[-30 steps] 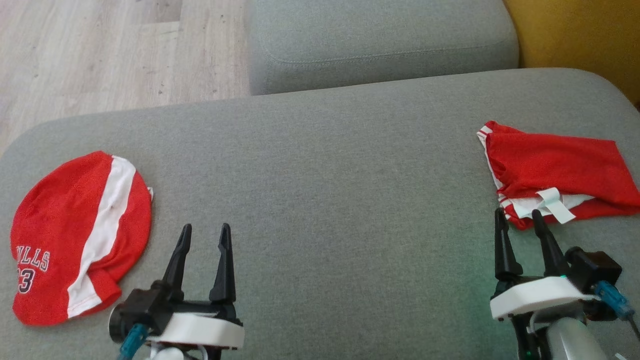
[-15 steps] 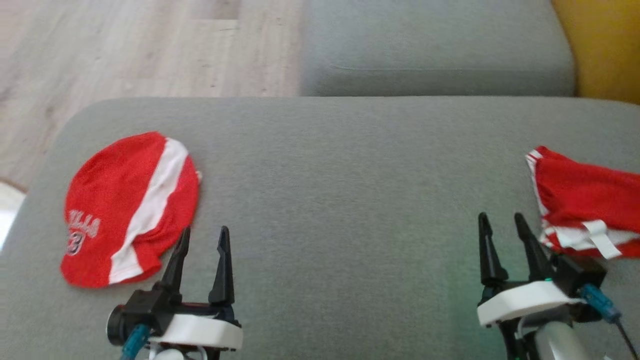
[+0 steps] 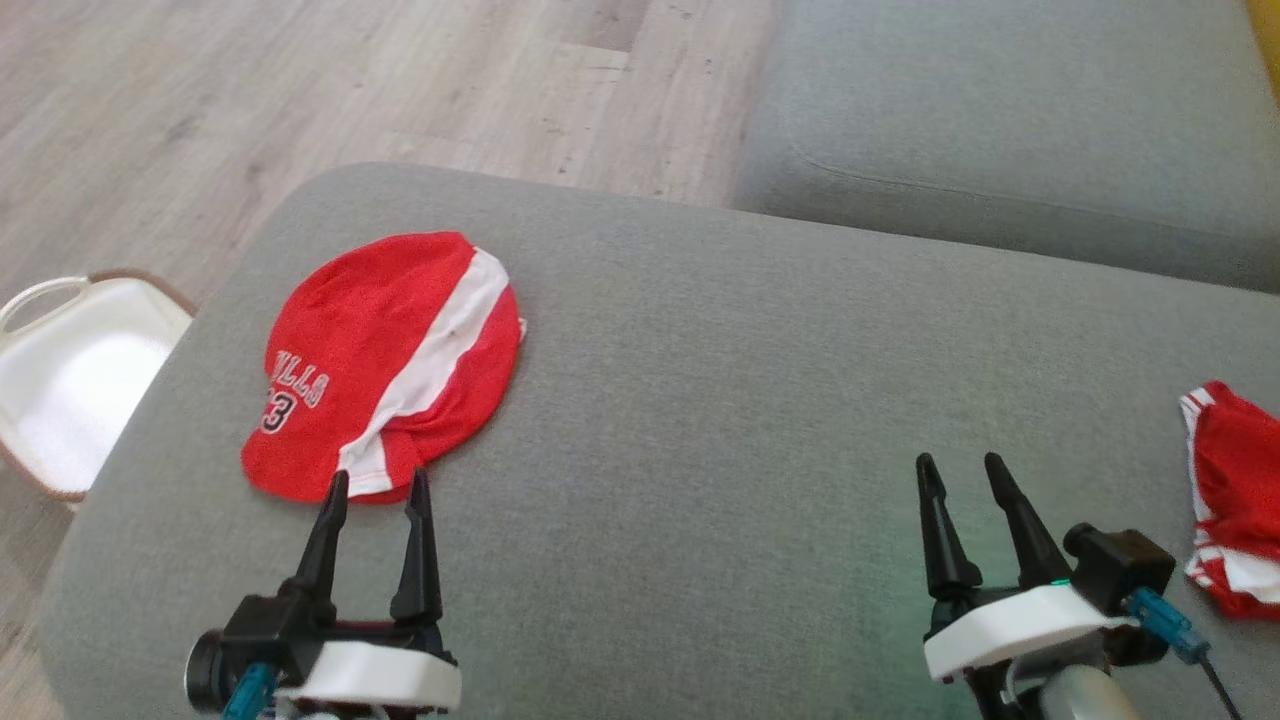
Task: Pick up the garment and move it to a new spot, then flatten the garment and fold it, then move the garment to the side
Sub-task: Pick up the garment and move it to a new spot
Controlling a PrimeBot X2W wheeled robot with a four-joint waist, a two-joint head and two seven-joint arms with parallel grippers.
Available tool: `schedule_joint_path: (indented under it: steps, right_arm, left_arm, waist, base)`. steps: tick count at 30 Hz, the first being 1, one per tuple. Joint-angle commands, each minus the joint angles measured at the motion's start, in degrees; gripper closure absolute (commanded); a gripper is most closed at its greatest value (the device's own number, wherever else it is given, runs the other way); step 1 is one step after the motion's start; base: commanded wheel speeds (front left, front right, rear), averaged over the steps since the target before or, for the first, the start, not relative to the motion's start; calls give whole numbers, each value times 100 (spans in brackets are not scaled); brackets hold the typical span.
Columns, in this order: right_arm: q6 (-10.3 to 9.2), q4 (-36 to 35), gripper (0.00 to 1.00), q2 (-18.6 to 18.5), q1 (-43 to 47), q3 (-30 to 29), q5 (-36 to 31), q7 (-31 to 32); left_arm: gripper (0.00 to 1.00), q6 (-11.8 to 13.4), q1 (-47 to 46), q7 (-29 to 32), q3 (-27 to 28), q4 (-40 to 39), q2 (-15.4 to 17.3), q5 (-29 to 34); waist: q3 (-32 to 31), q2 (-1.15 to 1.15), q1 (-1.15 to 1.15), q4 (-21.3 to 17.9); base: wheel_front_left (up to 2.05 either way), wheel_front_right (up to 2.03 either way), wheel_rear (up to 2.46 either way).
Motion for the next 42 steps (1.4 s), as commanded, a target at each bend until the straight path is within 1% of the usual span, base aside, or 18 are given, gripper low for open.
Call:
schedule_joint_path:
  steps: [1, 8, 15, 18, 22, 25, 27, 32, 34, 37, 39, 40, 42]
  right_arm:
    - [39, -168, 0, -19, -162, 155, 35, -63]
    - [39, -163, 0, -19, -152, 212, 92, -63]
    - [39, -154, 0, -19, -191, 232, 63, -63]
    - [39, -189, 0, -19, -211, 165, 2, -63]
    - [39, -324, 0, -19, -312, -56, -163, -63]
    - [39, -458, 0, -19, -465, -193, -335, -50]
    - [39, -579, 0, -19, -556, -281, -446, 9]
    - [39, -1013, 0, -19, -716, -465, -677, 235]
    - [39, -1189, 0, -19, -744, -521, -750, 327]
    - [39, -1416, 0, -19, -749, -604, -845, 459]
    - [39, -1543, 0, -19, -737, -638, -894, 533]
    - [39, -1543, 0, -19, -737, -638, -894, 533]
    - [39, -1651, 0, -19, -721, -651, -928, 588]
  left_arm:
    - [0, -10, -160, -55, 226, -168, 6, 71]
    - [0, -23, -142, -55, 280, -203, 6, 82]
    - [0, -32, -147, -55, 347, -255, 6, 62]
    - [0, -97, -212, -55, 370, -266, 7, 144]
    - [0, -171, -521, -55, 631, -316, 93, 166]
    - [0, -305, -957, -53, 701, -95, 398, 197]
    - [0, -358, -1346, 71, 725, 205, 695, 243]
    - [0, -422, -2391, 944, 798, 1259, 1473, 347]
    - [0, -495, -2716, 1424, 597, 1757, 1739, 324]
    - [0, -537, -3114, 2068, 245, 2405, 2030, 95]
    - [0, -541, -3303, 2447, -87, 2704, 2180, -183]
    - [0, -541, -3303, 2447, -87, 2704, 2180, -183]
    - [0, -542, -3434, 2808, -412, 2947, 2326, -497]
  waist:
    - [-13, 0, 0, 77]
    - [-8, 0, 0, 183]
    - [44, 0, 0, 111]
    - [129, 0, 0, 52]
    - [432, 0, 0, -25]
    - [725, 0, 0, -115]
    - [912, 0, 0, -178]
    - [1355, 0, 0, -375]
    - [1498, 0, 0, -454]
    - [1683, 0, 0, -556]
    - [1801, 0, 0, -610]
    - [1801, 0, 0, -610]
    - [1896, 0, 0, -654]
  base:
    - [0, 0, 0]
    - [0, 0, 0]
    - [0, 0, 0]
    - [0, 0, 0]
    - [0, 0, 0]
    - [0, 0, 0]
    - [0, 0, 0]
    - [0, 0, 0]
    - [0, 0, 0]
    - [0, 0, 0]
    - [0, 0, 0]
    - [0, 0, 0]
    - [0, 0, 0]
